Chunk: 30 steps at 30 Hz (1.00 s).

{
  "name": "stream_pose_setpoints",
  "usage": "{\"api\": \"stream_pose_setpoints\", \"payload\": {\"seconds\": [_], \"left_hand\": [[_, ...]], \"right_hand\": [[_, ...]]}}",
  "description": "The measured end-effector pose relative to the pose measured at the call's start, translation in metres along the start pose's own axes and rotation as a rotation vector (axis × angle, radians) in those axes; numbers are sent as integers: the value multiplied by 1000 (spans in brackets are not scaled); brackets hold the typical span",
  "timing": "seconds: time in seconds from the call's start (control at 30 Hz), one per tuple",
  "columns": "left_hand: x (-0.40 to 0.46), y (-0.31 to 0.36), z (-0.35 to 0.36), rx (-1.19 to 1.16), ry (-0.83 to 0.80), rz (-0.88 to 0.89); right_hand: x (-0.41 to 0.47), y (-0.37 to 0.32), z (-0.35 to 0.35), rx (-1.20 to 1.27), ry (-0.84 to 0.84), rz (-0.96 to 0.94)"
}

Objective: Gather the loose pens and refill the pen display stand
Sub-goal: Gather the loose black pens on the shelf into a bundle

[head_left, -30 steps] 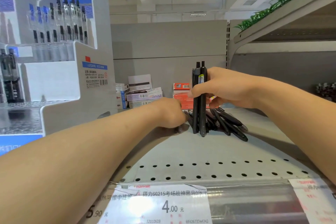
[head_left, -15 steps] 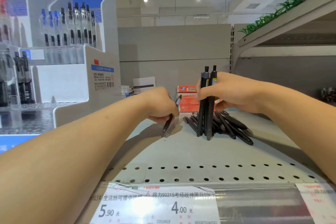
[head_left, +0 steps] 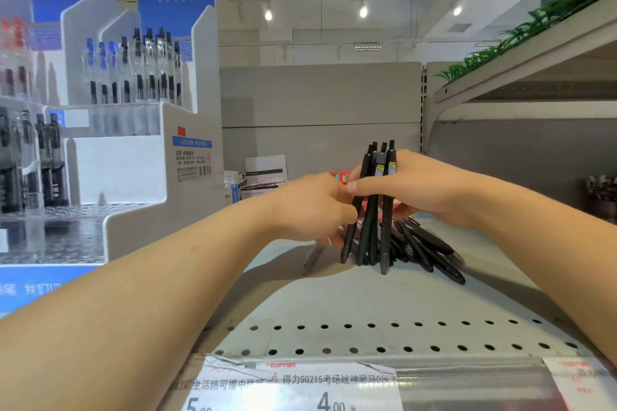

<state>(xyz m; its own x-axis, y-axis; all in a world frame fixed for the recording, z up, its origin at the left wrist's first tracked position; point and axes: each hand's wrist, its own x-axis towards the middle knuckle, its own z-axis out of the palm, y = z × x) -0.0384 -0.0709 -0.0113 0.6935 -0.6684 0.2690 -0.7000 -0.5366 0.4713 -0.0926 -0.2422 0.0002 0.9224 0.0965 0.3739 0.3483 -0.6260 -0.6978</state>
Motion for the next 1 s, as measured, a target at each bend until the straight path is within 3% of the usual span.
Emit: {"api": "stream_pose_setpoints", "payload": {"seconds": [0.1,0.2,0.33,0.4,0.57,0.7,0.77,1.0], "left_hand": [[4,-8,-7,-47,60,-49],[10,-28,-14,169,166,-163],[13,-37,-1,433,-66,-334],[17,-33,5,478,-102,-353],[17,-30,-1,364,-44,-372],[8,-24,-13,-94,115,-230],[3,-20,-16,-238,121,-140],[-5,-3,-4,-180,0,45]], "right_hand": [[2,1,0,3,25,9],[4,2,0,45,54,28],[5,4,0,72,63,9],[6,5,-1,86,54,1],[5,6,-3,190,-22,2],[4,5,-5,216,-29,-5],[4,6,-5,198,-24,0],[3,4,-1,155,-38,-17]]}}
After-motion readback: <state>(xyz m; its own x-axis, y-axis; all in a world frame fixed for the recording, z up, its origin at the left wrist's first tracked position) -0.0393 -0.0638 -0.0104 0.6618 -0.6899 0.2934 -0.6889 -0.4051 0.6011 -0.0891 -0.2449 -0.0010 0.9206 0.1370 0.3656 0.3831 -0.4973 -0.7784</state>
